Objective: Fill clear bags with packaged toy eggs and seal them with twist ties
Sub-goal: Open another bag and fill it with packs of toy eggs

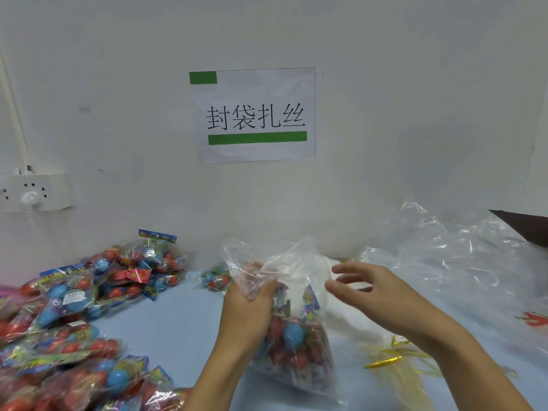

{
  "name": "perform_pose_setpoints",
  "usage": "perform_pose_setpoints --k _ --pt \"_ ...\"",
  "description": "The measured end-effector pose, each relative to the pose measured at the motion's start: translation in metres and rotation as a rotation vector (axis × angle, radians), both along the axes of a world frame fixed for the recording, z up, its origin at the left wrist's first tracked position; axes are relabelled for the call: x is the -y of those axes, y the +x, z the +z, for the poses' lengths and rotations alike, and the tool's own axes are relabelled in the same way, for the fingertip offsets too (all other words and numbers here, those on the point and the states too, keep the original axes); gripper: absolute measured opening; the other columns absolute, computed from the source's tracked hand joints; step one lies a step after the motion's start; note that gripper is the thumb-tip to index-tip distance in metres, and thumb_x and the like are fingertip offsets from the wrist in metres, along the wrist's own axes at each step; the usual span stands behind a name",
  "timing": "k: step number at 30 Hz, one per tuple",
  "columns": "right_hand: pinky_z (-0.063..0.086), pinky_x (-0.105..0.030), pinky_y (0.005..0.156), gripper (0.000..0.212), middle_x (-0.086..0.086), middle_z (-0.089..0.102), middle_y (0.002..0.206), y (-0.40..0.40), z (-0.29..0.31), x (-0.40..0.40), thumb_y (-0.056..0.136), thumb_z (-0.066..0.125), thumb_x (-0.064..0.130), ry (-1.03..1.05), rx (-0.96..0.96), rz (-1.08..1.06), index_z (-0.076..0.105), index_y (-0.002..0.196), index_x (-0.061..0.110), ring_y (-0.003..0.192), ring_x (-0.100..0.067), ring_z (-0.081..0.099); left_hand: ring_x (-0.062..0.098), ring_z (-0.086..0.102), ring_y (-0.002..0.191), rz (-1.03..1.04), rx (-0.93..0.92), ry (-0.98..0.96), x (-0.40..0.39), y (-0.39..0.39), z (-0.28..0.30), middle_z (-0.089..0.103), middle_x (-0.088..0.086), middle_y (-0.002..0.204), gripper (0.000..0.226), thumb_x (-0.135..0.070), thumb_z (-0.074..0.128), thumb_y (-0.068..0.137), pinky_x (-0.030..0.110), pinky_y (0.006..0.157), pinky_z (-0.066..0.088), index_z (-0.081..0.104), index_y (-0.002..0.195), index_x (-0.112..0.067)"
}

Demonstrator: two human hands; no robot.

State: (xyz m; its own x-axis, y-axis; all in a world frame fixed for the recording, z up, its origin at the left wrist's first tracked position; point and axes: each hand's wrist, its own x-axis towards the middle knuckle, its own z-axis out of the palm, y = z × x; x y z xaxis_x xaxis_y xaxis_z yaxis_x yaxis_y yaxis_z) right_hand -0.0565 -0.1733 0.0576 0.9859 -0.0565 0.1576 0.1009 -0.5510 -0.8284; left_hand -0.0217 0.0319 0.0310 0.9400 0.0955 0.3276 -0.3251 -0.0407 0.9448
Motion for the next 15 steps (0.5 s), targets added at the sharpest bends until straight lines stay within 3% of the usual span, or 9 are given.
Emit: perform_pose_setpoints --k 2,3,4,6,8,11,15 --pt "0.049 -0.029 0.101 0.09 0.021 0.058 0.129 -0.003 -0.002 0.0 0.053 0.068 0.085 -0.111 -0.148 0.093 0.052 0.131 0.042 0.113 -0.001 0.063 -0.003 0.069 0.08 -0.015 0.012 -0.019 0.003 -0.002 0.0 0.074 -0.018 0.084 0.01 -0.018 0.064 0.094 0.018 0.071 0.05 0.07 0.091 -0.026" --pt "0.046 -0.03 0.106 0.091 0.021 0.057 0.132 -0.004 -0.004 -0.003 0.054 0.07 0.085 -0.136 -0.203 0.156 0.05 0.132 0.043 0.117 -0.003 0.062 -0.002 0.069 0.08 -0.029 0.019 -0.033 0.004 -0.002 0.0 0.074 -0.017 0.084 0.009 -0.018 0.064 0.094 0.016 0.068 0.05 0.069 0.091 -0.025" --pt "0.046 -0.027 0.105 0.083 0.02 0.06 0.131 -0.005 -0.005 -0.007 0.061 0.074 0.079 -0.129 -0.23 0.219 0.053 0.131 0.041 0.115 -0.003 0.064 0.0 0.07 0.08 -0.053 0.022 -0.053 0.006 -0.003 0.001 0.074 -0.015 0.084 0.007 -0.018 0.065 0.093 0.014 0.066 0.051 0.068 0.093 -0.024" --pt "0.052 -0.016 0.088 0.05 0.013 0.073 0.115 -0.005 -0.009 -0.016 0.078 0.078 0.057 -0.077 -0.195 0.316 0.064 0.12 0.035 0.102 -0.001 0.069 0.006 0.073 0.08 -0.118 0.022 -0.097 0.008 -0.006 0.001 0.076 -0.009 0.084 0.007 -0.018 0.067 0.092 0.014 0.062 0.052 0.066 0.095 -0.024" --pt "0.055 -0.018 0.078 0.03 0.005 0.077 0.102 -0.002 -0.011 -0.024 0.086 0.077 0.043 -0.063 -0.117 0.356 0.069 0.111 0.028 0.088 -0.002 0.071 0.011 0.074 0.084 -0.168 0.025 -0.126 0.009 -0.006 0.001 0.076 -0.003 0.088 0.01 -0.019 0.069 0.089 0.019 0.066 0.056 0.066 0.098 -0.023" --pt "0.056 -0.017 0.081 0.035 0.011 0.077 0.101 0.0 -0.014 -0.029 0.084 0.08 0.036 0.027 -0.087 0.341 0.064 0.115 0.033 0.092 -0.004 0.073 0.017 0.074 0.092 -0.204 0.039 -0.104 0.006 -0.004 0.0 0.076 0.003 0.096 0.024 -0.023 0.074 0.085 0.029 0.077 0.06 0.067 0.106 -0.016" --pt "0.059 -0.033 0.09 0.043 0.004 0.077 0.102 0.003 -0.018 -0.026 0.077 0.084 0.036 0.02 -0.077 0.25 0.063 0.114 0.029 0.094 -0.013 0.074 0.016 0.073 0.096 -0.294 0.026 -0.054 -0.002 -0.002 0.004 0.077 0.0 0.097 0.039 -0.041 0.082 0.075 0.02 0.074 0.056 0.073 0.102 -0.014"
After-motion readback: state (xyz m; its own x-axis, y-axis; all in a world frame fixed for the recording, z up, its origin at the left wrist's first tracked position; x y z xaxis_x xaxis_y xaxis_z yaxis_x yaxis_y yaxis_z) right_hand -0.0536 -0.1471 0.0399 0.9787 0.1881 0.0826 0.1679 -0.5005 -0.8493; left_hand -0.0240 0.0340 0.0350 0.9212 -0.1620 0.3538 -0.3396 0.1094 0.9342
